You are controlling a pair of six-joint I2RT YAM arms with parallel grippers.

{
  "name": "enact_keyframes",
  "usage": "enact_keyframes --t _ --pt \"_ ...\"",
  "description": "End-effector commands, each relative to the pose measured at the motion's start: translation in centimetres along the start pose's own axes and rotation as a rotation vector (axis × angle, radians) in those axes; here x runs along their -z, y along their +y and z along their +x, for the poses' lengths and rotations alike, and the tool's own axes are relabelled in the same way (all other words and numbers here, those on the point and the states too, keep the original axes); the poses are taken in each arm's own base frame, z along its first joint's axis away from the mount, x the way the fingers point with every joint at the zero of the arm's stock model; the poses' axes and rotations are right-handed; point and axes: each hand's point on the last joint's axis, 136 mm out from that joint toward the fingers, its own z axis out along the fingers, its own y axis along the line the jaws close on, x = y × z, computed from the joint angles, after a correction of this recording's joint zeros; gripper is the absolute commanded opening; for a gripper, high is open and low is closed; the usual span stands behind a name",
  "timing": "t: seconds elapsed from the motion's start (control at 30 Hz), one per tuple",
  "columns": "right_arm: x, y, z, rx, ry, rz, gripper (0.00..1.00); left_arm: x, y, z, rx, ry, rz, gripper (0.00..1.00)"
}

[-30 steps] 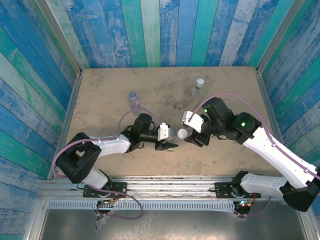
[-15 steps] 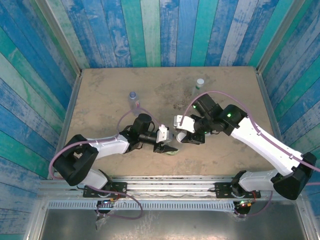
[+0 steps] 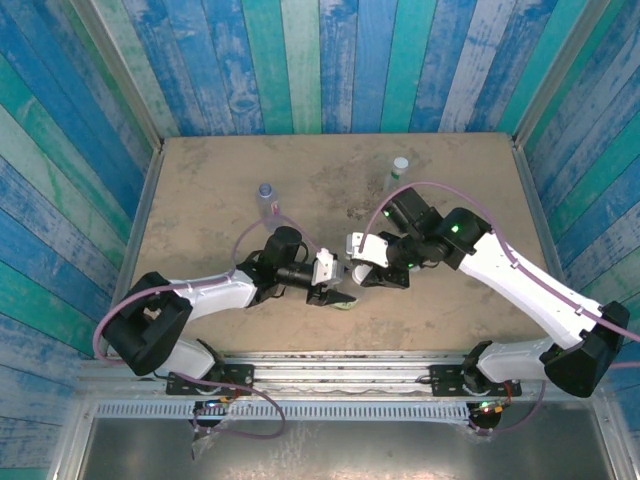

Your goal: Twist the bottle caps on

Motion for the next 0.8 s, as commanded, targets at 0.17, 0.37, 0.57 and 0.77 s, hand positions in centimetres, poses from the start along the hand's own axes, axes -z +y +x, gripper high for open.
enact_keyframes --t 0.17,0.37,0.57,0.77 --pt "0.2 -2.4 -0.2 -0.577 -0.020 0.132 0.26 0.6 4.3 -2.7 -0.048 -0.058 -0.264 0.53" --pt "-0.6 -2.8 1.0 -0.977 -0.029 0.186 0.21 0.3 5.0 -1.4 -0.045 -0.015 -0.305 0.54" --pt "0.8 -2.7 0.6 -0.855 -0.069 0.203 0.55 0.2 4.1 -1.3 -0.045 -0.019 -0.262 0.55" --pt "2.6 -2.0 -0.2 -0.485 -0.099 0.207 0.71 0.1 2.8 -1.4 -0.044 -0.030 -0.199 0.56"
